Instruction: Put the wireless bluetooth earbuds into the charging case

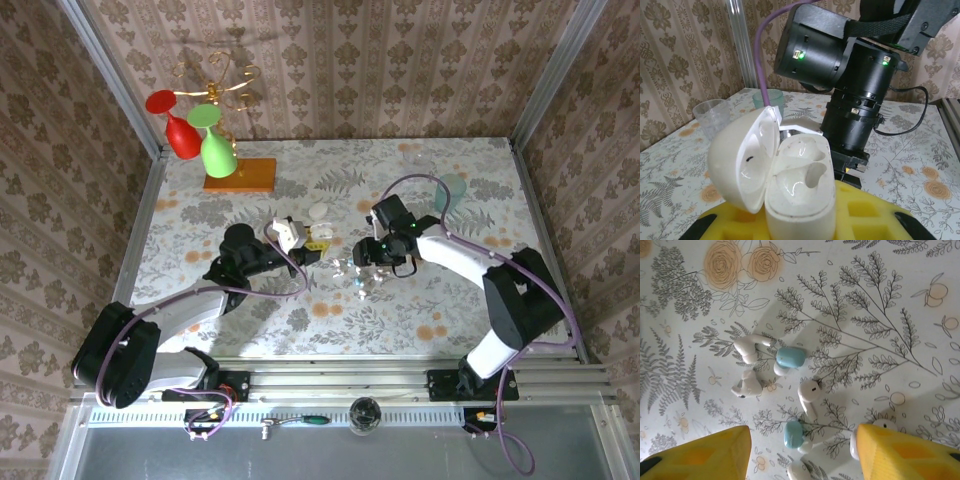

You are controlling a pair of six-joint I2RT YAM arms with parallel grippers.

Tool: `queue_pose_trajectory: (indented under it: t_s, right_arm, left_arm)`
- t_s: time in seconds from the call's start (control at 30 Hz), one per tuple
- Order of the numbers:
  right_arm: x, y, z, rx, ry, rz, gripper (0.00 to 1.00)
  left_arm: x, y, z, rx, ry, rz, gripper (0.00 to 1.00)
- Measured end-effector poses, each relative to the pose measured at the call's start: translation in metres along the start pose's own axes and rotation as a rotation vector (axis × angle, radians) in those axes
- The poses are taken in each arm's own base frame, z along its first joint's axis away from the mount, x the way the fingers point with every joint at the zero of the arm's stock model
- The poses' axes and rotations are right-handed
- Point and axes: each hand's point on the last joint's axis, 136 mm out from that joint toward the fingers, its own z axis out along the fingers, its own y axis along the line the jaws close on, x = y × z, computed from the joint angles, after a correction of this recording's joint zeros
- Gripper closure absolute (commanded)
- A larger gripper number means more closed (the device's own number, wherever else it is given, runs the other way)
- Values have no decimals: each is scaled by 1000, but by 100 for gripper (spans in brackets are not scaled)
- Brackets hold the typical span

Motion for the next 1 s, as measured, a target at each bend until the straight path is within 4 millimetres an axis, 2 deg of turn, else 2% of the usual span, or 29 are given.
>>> queue_pose_trajectory:
  t_s: [0.3,0.57,0.73,0.83,0.93,1.0]
  right_arm:
    - [0,3,28,41,95,-69,46]
    - [2,-24,25,144,119,-49,36]
    - [0,-40,28,155,131,4,33]
    - [3,-43,31,141,144,31,25]
    - [11,-45,35,132,159,40,25]
    - [10,-44,34,126,145,47,29]
  left_arm:
    - [6,3,-4,-11,10,-16,100]
    - [9,1,-4,2,22,-19,100]
    - [13,-2,-3,18,32,-29,100]
    - [13,-4,-2,26,34,-31,100]
    - [14,-6,-2,32,37,-33,100]
    - [14,-7,-1,34,39,-34,100]
